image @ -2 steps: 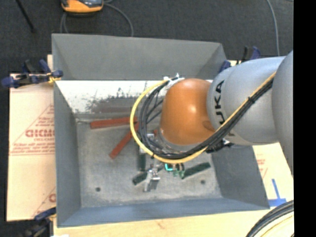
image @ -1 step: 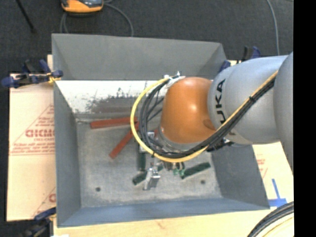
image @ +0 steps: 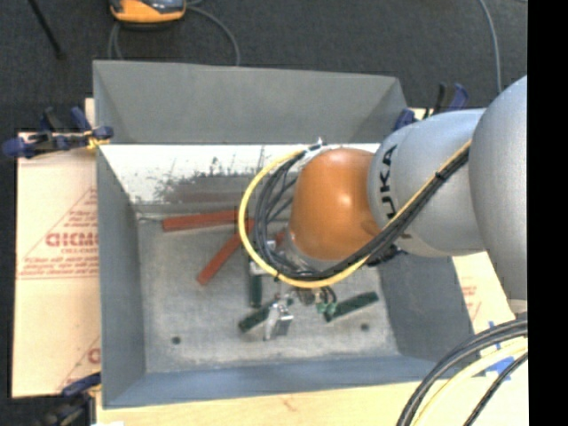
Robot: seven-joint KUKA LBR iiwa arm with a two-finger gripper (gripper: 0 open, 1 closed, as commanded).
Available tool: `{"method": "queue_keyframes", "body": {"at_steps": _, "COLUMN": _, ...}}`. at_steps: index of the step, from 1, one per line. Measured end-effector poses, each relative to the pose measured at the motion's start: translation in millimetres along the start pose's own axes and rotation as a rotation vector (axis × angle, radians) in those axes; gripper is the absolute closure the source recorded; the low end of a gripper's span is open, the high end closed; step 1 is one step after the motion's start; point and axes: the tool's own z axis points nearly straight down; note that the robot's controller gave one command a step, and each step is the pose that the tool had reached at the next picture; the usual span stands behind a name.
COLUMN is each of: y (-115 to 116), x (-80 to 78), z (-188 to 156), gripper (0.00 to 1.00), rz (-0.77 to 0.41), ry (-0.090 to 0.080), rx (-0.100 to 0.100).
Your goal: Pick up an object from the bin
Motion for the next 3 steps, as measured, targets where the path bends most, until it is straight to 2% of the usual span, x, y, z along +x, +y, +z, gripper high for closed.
{"method": "queue_keyframes", "body": {"at_steps": 1, "y": -26.1, "x": -37.1, "z": 35.1, "gripper": 1.0, "rz": -0.295, "ry": -0.031, "rx": 0.0}}
{"method": "queue_keyframes", "body": {"at_steps": 2, "y": -26.1, "x": -37.1, "z": 35.1, "gripper": 1.0, "rz": -0.294, "ry": -0.031, "rx": 0.0}}
{"method": "queue_keyframes", "body": {"at_steps": 3, "y": -19.9, "x": -32.1, "z": -135.8, "gripper": 1.0, "rz": -0.268, "ry": -0.005, "rx": 0.001}}
